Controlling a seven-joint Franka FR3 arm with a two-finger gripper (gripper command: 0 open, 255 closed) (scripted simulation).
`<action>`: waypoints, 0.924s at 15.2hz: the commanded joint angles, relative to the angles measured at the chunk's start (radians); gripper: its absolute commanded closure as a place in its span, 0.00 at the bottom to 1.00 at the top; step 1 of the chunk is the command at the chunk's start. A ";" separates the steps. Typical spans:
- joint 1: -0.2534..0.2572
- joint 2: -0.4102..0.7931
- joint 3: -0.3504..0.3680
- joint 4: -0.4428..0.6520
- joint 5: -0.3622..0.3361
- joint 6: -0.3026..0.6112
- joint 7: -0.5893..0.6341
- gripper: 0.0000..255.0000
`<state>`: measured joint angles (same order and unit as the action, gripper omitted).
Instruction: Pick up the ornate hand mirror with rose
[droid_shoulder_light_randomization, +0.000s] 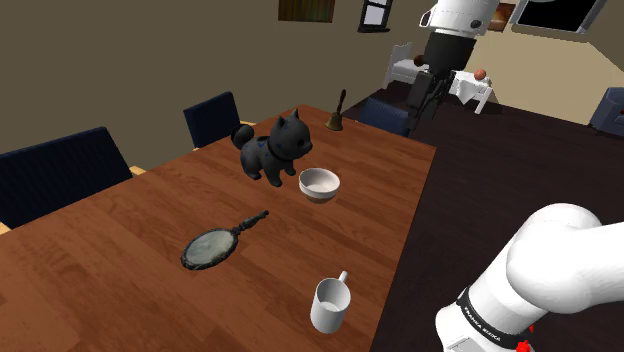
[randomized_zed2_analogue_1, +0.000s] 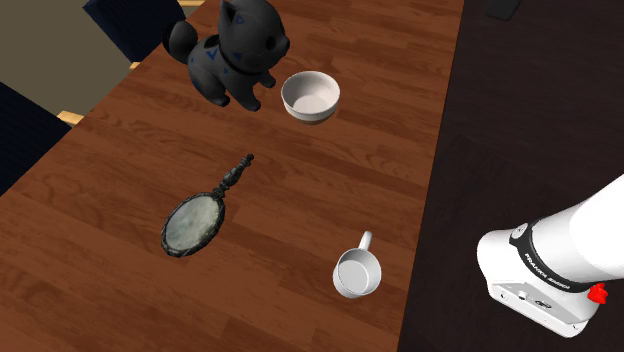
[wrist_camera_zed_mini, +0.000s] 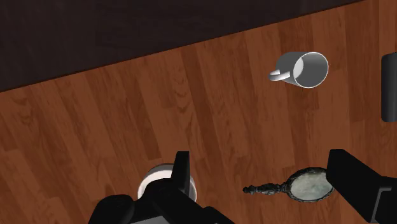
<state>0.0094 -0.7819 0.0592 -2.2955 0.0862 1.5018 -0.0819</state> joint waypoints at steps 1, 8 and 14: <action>0.000 0.000 0.000 0.000 0.000 0.000 0.000 0.00; 0.060 0.185 -0.033 -0.043 -0.030 0.228 -0.219 0.00; 0.108 0.378 -0.047 -0.025 -0.041 0.405 -0.395 0.00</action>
<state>0.1086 -0.4371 0.0130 -2.3220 0.0465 1.8724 -0.4464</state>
